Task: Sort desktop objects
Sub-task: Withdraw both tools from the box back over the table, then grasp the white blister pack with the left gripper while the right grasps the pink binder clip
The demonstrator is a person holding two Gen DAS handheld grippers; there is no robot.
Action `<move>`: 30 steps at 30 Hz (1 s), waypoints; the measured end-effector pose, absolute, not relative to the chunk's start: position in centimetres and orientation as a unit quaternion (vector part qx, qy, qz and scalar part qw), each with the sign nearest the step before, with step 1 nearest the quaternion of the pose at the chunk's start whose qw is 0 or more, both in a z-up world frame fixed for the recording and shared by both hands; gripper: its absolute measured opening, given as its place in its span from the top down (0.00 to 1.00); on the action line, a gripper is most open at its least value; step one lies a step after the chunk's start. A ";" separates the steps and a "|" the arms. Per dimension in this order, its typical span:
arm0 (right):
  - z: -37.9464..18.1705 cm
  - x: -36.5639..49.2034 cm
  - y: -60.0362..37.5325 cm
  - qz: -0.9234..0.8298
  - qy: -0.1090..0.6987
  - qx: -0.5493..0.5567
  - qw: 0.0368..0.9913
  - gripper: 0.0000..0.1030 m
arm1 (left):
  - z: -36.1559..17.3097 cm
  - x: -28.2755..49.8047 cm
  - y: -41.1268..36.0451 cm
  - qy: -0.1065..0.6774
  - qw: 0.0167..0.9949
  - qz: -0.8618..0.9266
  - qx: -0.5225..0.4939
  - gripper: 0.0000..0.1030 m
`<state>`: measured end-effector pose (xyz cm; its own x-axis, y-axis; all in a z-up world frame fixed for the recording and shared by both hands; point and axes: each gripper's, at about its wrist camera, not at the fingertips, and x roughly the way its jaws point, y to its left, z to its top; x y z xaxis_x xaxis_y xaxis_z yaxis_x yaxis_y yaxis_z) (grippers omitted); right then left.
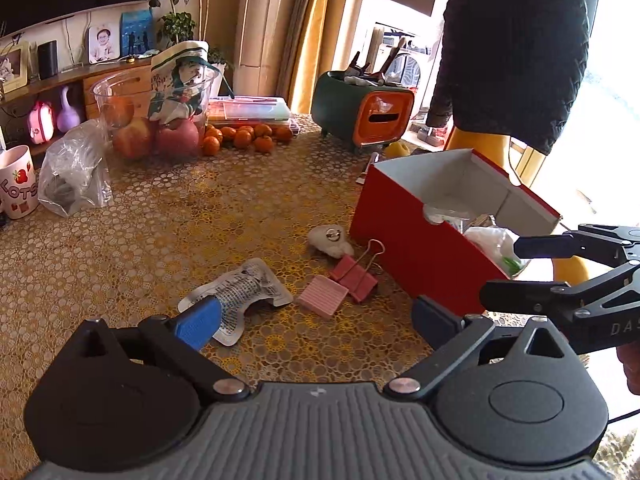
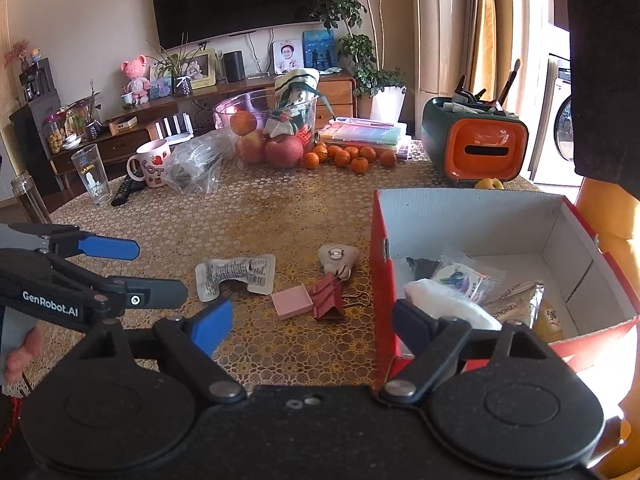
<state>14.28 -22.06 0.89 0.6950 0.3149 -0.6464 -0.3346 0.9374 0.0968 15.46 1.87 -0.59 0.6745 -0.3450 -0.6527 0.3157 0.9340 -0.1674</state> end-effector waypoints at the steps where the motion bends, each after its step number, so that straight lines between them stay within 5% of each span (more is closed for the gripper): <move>1: 0.7 14.6 -21.7 0.179 0.350 -0.014 0.919 0.16 | -1.0 15.9 2.2 0.362 0.915 -0.179 -0.020 0.01; 18: -4.8 20.6 -17.0 0.146 0.384 -0.022 0.912 0.17 | -7.5 21.4 5.4 0.376 0.907 -0.189 0.010 0.01; 30: -7.8 23.3 -14.9 0.036 0.377 0.010 0.925 0.27 | -9.8 23.5 6.1 0.382 0.904 -0.190 0.019 0.01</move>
<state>23.27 -14.92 -7.76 0.7126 0.0745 -0.6976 -0.0596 0.9972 0.0456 23.49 6.06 -9.81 0.6359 -0.3292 -0.6980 0.3575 0.9272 -0.1116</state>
